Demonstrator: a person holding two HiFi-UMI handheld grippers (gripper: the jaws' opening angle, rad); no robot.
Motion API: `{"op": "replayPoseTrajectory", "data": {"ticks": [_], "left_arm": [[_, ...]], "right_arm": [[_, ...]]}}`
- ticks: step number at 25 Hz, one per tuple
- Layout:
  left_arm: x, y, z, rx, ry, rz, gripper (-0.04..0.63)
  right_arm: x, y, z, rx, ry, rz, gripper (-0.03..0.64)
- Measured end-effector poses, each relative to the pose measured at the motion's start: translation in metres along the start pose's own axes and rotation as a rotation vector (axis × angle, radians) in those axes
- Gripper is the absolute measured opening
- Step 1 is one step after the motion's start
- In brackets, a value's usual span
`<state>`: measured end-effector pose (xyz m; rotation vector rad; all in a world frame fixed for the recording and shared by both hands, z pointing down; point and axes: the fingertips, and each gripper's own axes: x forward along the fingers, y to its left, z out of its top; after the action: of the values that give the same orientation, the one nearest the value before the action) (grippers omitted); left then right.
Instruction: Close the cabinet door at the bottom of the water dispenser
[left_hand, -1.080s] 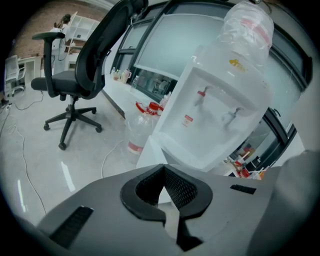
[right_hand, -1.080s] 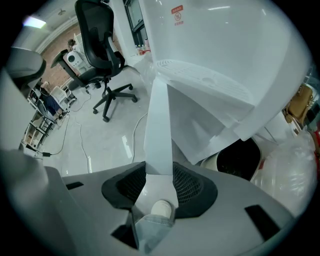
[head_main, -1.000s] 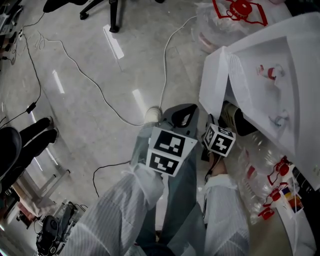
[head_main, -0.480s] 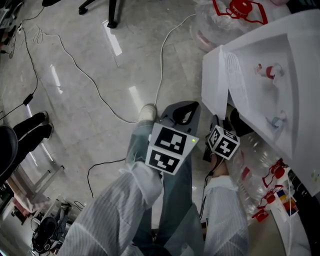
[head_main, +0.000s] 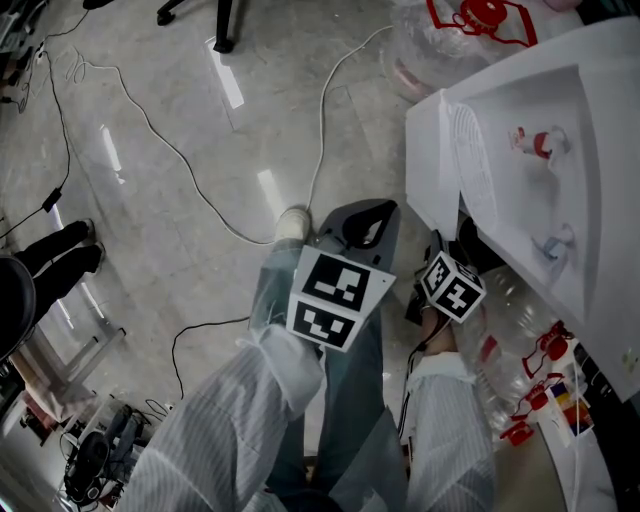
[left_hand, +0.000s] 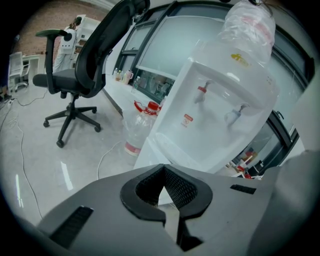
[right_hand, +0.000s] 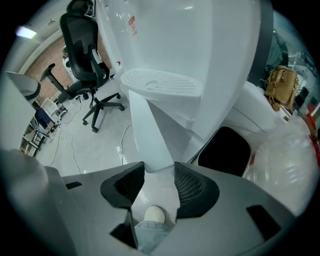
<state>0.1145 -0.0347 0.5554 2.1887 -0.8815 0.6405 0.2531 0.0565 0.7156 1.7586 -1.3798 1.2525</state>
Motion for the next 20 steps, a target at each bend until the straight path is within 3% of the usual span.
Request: {"op": "replayPoseTrajectory", "data": {"ticks": [20], "left_arm": [[0.003,0.003,0.007,-0.009,-0.018,0.006,0.009]], "right_arm": [[0.001,-0.027,0.006,0.106,-0.050,-0.060,0.163]]}}
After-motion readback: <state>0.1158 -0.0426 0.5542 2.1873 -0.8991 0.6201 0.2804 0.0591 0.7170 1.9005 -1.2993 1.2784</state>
